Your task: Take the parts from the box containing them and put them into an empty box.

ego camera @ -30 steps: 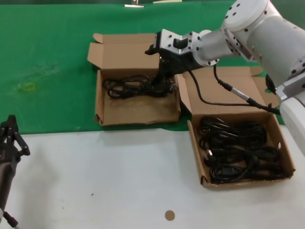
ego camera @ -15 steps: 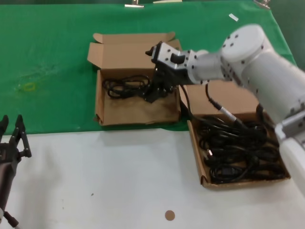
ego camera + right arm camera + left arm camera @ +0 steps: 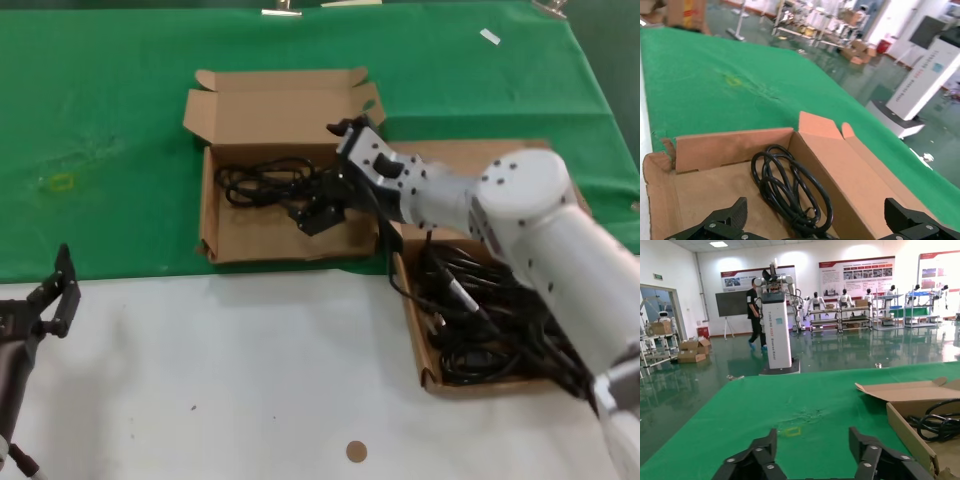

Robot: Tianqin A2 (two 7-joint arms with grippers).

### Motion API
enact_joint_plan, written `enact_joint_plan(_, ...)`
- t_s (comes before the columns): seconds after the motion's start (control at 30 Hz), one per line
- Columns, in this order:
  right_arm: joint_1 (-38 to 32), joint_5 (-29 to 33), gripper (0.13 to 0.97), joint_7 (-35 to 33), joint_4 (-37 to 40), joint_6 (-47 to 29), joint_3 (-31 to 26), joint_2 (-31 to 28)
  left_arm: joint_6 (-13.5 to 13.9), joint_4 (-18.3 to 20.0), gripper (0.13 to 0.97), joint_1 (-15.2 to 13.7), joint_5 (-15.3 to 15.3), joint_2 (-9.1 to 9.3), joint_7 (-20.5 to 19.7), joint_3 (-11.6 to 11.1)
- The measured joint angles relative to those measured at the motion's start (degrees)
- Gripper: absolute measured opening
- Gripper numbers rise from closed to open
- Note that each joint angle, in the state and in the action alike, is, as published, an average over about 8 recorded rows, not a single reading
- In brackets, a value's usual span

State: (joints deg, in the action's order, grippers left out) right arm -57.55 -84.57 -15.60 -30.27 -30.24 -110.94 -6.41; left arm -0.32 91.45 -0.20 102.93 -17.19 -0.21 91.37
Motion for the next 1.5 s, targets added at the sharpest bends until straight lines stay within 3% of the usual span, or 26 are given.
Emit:
enact_joint_plan(0.07,2.3,-0.7,0.948,0.6,-2.4,1.2,0.8,-0.4,0.0,0.0,0.439,0.0,0.0,0.0,0.0,0.0)
enact_joint_plan(0.33,11.4,-3.6,0.966,3.1,-12.1,5.9,3.8,-2.1,0.1,0.0,0.665,0.0,0.0,0.0,0.0,0.1)
enact_joint_plan(0.47,15.9,-5.1,0.966,4.3,-16.9,8.3,5.3,-3.0,0.1,0.1,0.665,0.1,0.1,0.0,0.1,0.1)
enact_joint_plan(0.73,25.0,-8.0,0.966,6.8,-26.6,13.1,8.4,-4.7,0.1,0.1,0.837,0.1,0.1,0.0,0.1,0.1)
enact_joint_plan(1.03,35.2,-11.4,0.966,9.5,-37.6,18.5,11.8,-6.6,0.2,0.1,0.937,0.1,0.1,0.0,0.1,0.2)
enact_joint_plan(1.5,51.0,-16.4,0.966,13.8,-54.4,26.7,17.1,-9.5,0.3,0.2,0.952,0.2,0.2,0.0,0.2,0.3)
